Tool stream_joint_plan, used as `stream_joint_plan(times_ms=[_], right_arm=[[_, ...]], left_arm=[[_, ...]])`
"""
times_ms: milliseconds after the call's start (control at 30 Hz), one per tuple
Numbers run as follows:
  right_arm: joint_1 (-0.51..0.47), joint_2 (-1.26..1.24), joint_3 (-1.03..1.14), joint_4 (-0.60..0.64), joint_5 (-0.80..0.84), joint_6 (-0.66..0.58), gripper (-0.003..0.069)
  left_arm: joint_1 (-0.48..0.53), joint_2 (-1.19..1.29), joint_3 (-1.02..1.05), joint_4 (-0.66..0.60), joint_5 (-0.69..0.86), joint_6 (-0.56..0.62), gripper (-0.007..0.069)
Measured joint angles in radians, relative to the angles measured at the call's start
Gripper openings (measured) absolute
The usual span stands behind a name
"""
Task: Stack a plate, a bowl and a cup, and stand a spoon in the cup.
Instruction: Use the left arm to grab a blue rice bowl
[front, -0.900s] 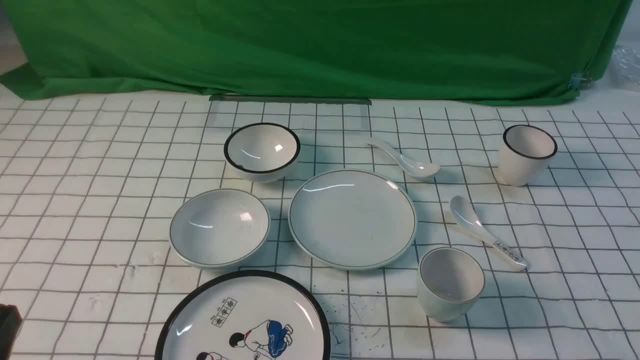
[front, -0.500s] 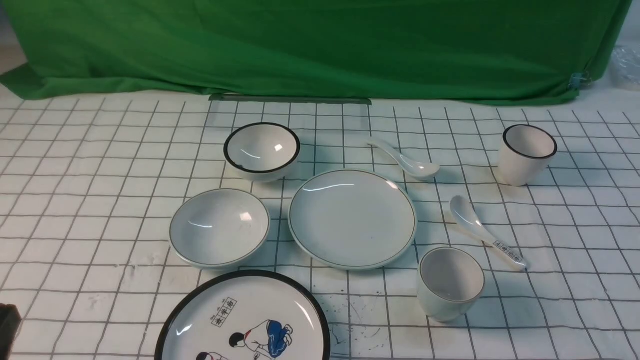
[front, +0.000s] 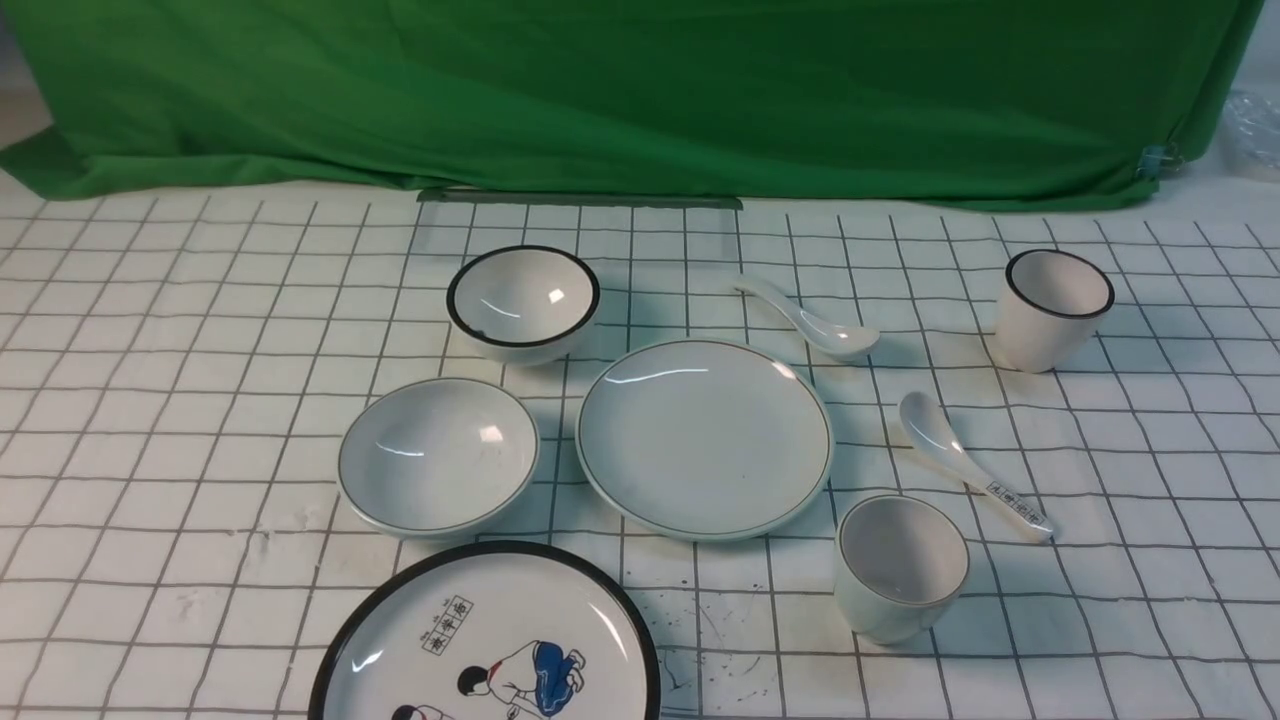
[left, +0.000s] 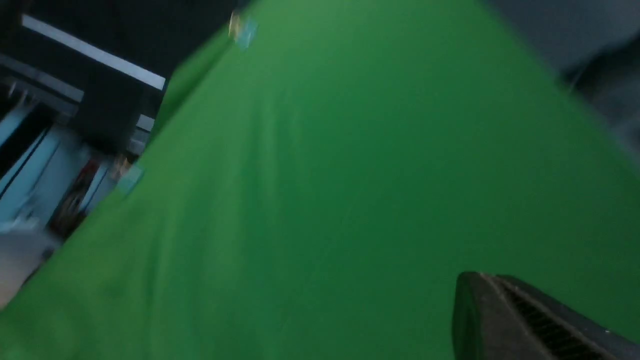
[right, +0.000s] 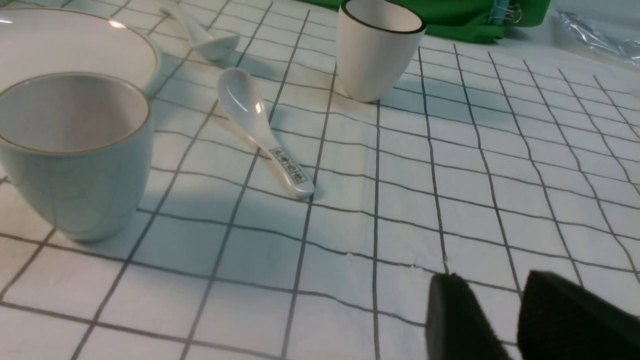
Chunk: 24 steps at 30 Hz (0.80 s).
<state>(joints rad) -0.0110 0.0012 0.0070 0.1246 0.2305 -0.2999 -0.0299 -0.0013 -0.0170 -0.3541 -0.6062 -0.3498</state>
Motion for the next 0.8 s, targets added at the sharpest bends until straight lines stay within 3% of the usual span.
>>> stream_joint_plan(times_ms=[33, 133, 267, 333, 367, 467, 567, 800], right_arm=[[0.000, 0.000, 0.000, 0.003, -0.001, 0.006, 0.0237], [0.000, 0.000, 0.000, 0.064, -0.016, 0.080, 0.0237], [0.000, 0.000, 0.000, 0.220, -0.151, 0.300, 0.0237], [0.000, 0.000, 0.000, 0.264, -0.249, 0.426, 0.0237], [0.000, 0.000, 0.000, 0.267, -0.268, 0.435, 0.0237], [0.000, 0.000, 0.000, 0.286, -0.400, 0.509, 0.0237], [0.000, 0.000, 0.000, 0.288, -0.475, 0.525, 0.0237], [0.000, 0.000, 0.000, 0.289, -0.637, 0.518, 0.0237]], left_arm=[[0.000, -0.001, -0.053, 0.022, 0.013, -0.026, 0.0004], [0.000, 0.047, -0.254, 0.125, 0.241, -0.045, 0.0004], [0.000, 0.274, -0.581, 0.236, 0.753, -0.028, 0.0003], [0.000, 0.466, -0.748, 0.225, 1.042, 0.053, 0.0003], [0.000, 0.527, -0.792, 0.217, 1.097, 0.073, 0.0003], [0.000, 0.863, -0.949, 0.123, 1.459, 0.272, 0.0003], [0.000, 1.110, -0.974, 0.077, 1.509, 0.405, 0.0003], [-0.047, 1.415, -0.982, 0.099, 1.371, 0.455, 0.0003]])
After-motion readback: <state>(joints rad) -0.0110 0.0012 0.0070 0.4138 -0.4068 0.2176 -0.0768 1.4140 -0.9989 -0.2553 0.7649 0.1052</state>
